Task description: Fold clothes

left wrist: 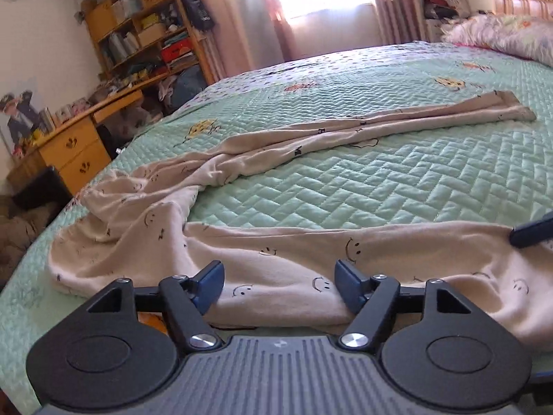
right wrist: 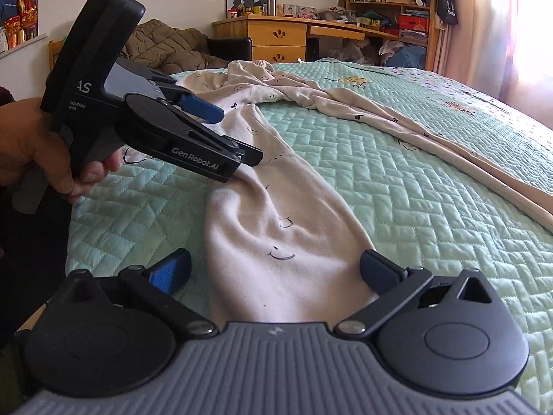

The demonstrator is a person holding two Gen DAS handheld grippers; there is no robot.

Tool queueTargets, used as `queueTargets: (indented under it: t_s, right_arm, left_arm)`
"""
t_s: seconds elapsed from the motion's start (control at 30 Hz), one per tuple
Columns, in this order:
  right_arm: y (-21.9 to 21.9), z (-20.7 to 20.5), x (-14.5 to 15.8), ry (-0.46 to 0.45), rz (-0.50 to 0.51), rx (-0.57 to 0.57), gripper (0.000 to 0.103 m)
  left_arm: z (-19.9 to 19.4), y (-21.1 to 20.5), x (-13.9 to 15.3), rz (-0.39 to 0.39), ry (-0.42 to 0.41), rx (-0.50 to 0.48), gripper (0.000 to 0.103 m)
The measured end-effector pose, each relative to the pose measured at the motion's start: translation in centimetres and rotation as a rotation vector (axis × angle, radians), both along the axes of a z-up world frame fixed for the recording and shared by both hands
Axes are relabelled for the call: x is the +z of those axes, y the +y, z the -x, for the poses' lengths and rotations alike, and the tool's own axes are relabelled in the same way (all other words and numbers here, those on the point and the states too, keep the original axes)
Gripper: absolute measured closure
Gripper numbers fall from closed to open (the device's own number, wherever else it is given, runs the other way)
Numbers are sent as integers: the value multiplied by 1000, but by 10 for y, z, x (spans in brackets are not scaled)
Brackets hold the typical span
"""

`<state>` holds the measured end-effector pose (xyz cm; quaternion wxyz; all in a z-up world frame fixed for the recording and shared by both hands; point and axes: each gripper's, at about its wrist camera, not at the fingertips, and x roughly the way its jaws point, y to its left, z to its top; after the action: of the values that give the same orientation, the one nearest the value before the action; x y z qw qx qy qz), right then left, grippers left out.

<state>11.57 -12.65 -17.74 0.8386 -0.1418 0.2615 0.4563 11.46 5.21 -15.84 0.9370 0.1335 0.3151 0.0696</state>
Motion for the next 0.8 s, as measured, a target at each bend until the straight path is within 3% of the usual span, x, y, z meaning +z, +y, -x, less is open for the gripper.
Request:
queueTargets:
  t_s: [0.1,0.17,0.3,0.5,0.8]
  right_arm:
    - [1,-1,0,0,0,0,0]
    - [1,-1,0,0,0,0,0]
    - [1,-1,0,0,0,0,0]
    - [1,-1,0,0,0,0,0]
    - [1,-1,0,0,0,0,0]
  left_arm:
    - [-2,5,1,39,14,-30,40]
    - [-3,9,3,77,20,-27,41]
    - [-4,12,8,125,31,3,39]
    - [-1,8,12,104,40,1,33]
    - [3,18,23,148,10,10,31]
